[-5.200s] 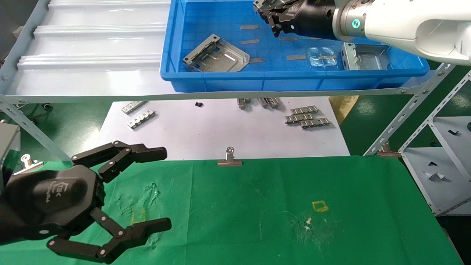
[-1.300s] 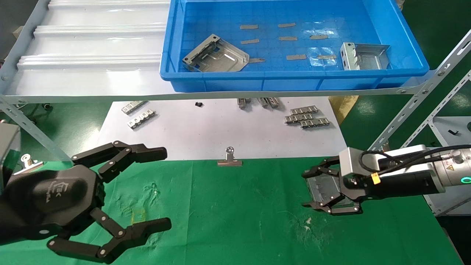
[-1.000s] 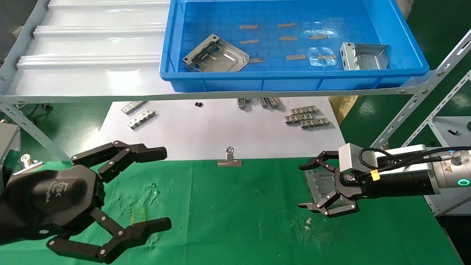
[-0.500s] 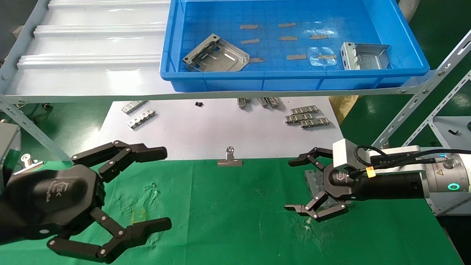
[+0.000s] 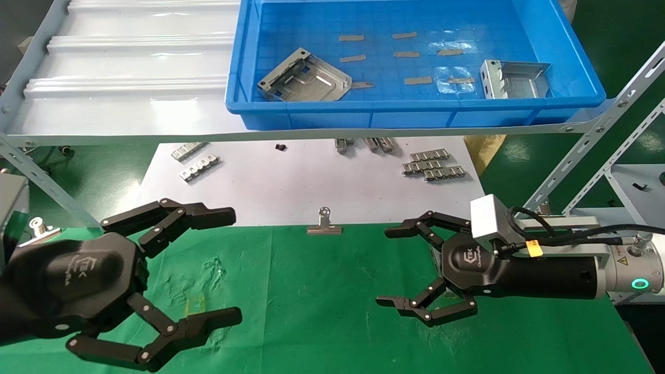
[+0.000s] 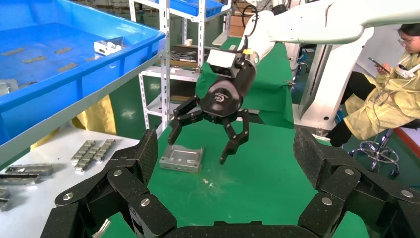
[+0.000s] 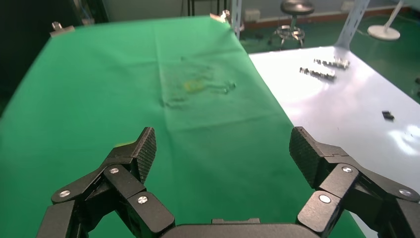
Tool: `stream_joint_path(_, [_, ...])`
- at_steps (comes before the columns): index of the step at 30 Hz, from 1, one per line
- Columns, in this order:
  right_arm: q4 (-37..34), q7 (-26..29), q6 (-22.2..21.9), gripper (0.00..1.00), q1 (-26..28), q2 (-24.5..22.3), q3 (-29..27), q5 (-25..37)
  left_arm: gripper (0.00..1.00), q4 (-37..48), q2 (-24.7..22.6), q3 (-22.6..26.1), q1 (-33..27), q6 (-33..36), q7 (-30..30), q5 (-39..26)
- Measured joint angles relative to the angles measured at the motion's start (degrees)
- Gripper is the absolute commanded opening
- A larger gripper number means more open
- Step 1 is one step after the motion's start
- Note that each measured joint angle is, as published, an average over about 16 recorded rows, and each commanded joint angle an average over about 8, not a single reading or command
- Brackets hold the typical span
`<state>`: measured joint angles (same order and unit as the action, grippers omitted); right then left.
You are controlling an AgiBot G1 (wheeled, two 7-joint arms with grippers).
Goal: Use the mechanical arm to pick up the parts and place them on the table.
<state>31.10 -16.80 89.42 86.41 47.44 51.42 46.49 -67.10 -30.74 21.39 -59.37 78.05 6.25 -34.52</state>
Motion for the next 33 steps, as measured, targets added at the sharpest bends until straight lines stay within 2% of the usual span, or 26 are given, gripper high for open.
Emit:
stream_joint_path(29, [33.26, 21.57, -2.92, 1.0, -19.45, -9.72, -27.72, -3.62, 1.0, 0.0, 0.0, 0.0, 0.0, 0.0, 0.0, 0.0])
stream_joint_path(33, [35.56, 23.06, -3.12, 1.0, -20.8, -10.4, -29.64, -3.87, 1.0, 0.0, 0.0, 0.0, 0.0, 0.0, 0.0, 0.0])
